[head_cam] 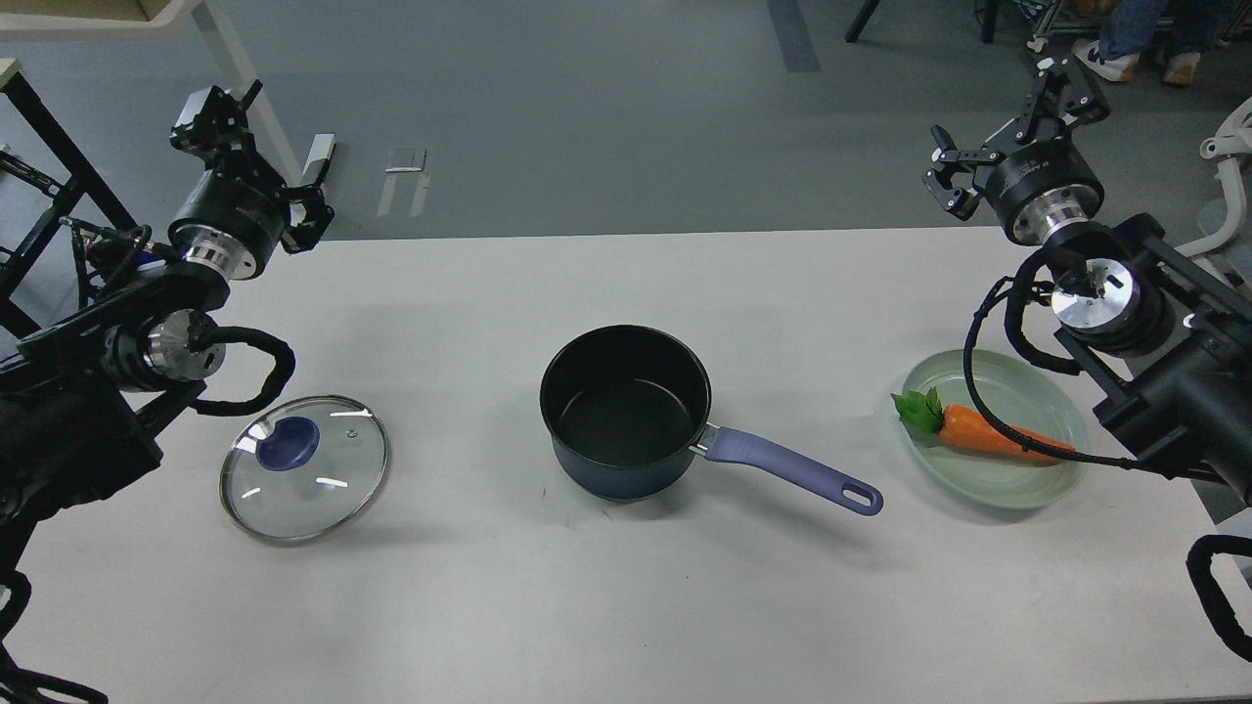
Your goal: Open pot lid
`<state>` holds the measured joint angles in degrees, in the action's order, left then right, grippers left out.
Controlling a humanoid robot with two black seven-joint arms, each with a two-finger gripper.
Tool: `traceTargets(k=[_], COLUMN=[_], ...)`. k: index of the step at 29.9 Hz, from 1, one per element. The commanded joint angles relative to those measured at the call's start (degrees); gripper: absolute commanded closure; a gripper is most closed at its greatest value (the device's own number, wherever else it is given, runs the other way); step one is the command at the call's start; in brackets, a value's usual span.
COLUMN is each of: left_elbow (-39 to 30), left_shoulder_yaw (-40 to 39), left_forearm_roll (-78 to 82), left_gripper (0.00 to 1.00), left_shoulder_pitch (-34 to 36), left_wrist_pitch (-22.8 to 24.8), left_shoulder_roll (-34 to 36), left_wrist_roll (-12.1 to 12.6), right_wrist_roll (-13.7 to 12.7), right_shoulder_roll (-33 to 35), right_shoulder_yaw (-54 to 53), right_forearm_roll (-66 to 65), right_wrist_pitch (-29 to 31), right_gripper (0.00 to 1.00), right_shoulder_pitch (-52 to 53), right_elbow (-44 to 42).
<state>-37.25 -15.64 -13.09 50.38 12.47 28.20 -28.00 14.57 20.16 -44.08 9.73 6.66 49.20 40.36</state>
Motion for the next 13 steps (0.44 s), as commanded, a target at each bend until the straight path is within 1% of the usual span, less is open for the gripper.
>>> traceTargets(k=[1, 5, 13], left_elbow=[0.2, 0.3, 0.2], left_shoulder_yaw=[-1.1, -3.2, -4.0], left_forearm_roll=[0.0, 0.1, 0.2], left_gripper=[0.01, 0.01, 0.01], left_shoulder_pitch=[-1.3, -2.5, -3.4], left_wrist_pitch=[0.3, 0.2, -0.5], left_shoulder_roll=[-0.1, -0.6, -0.2], left_wrist_roll=[0.0, 0.0, 0.0], right_wrist_roll=[-0.4, -0.3, -0.2], right_shoulder_roll=[-1.5, -3.8, -4.4], right_shoulder_yaw=[-5.3, -5.8, -5.4], right_forearm_roll=[0.7, 0.7, 0.6], right_wrist_pitch=[0.2, 1.3, 1.3], right_gripper=[0.0, 0.0, 0.0], right_shoulder_pitch=[-1.6, -2.3, -2.2], right_elbow=[-0.1, -0.1, 0.2])
